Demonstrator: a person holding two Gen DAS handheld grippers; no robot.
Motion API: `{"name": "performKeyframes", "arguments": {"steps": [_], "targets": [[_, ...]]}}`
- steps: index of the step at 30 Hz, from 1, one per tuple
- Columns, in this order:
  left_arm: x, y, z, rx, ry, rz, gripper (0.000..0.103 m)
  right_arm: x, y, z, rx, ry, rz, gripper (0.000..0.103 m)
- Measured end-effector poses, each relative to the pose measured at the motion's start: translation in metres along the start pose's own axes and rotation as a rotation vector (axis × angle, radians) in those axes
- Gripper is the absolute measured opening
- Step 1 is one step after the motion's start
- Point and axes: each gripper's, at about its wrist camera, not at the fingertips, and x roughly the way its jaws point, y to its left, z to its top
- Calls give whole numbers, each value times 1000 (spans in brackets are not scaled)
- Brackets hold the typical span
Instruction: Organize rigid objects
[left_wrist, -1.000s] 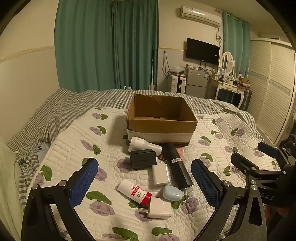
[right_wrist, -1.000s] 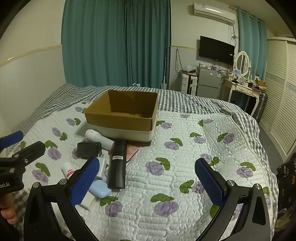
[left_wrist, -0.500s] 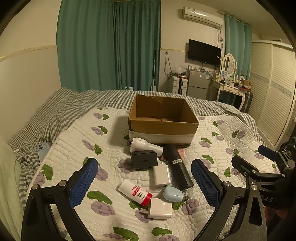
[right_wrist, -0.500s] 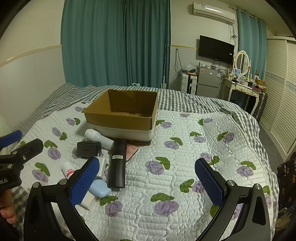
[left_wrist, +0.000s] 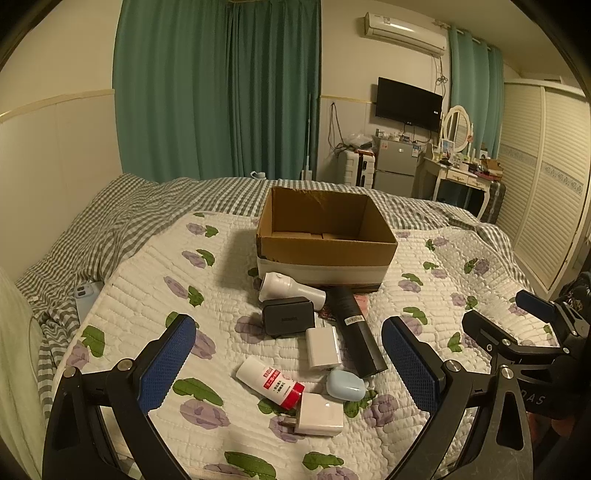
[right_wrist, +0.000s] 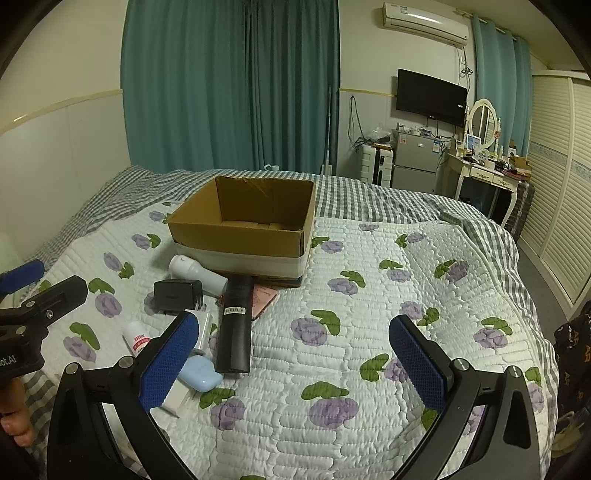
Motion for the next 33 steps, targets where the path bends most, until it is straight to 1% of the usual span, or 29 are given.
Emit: {"name": "performKeyframes", "arguments": {"steps": [7, 33], "targets": [[0, 0, 0, 2, -2, 0, 103, -1, -1, -1, 7, -10, 1, 103], [1, 0, -2, -1, 2, 6, 103, 0, 0, -3, 0, 0, 5, 103]]}}
